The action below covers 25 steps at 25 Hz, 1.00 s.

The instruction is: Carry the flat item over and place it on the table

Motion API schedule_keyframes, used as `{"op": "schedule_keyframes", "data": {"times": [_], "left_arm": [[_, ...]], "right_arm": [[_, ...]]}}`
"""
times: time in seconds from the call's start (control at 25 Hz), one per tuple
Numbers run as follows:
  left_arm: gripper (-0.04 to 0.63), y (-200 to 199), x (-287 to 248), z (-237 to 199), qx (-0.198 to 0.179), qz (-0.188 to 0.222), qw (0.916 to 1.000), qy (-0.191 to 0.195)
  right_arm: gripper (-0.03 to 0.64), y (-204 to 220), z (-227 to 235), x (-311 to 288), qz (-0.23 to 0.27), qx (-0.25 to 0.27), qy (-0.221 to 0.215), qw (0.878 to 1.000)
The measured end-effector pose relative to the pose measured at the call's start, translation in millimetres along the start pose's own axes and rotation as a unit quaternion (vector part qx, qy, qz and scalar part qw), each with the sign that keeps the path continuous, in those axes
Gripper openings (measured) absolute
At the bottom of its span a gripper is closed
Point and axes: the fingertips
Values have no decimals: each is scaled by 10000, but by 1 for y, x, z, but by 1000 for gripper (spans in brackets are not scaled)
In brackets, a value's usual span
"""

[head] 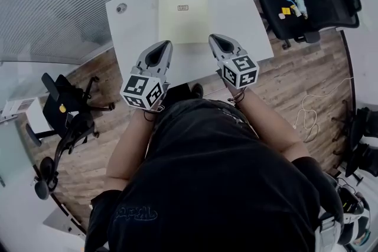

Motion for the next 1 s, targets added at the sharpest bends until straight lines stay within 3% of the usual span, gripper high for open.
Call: {"op": "schedule_keyframes", "data": {"times": [0.48, 1.0], "left_arm": [[14, 21, 49, -35, 235, -249, 9991, -248], [14, 18, 94, -41, 339, -427, 9977, 390]], "right_arm": [[21, -6, -33, 12, -65, 405, -189, 9990], [22, -7, -89, 30, -45, 444, 224, 9988]]}}
Point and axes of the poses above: the fingertips, and each gripper's own axes: x backward along the fingers, z to its right, y out of its underside, and after that the axes turned 4 degrees about x, right-handed
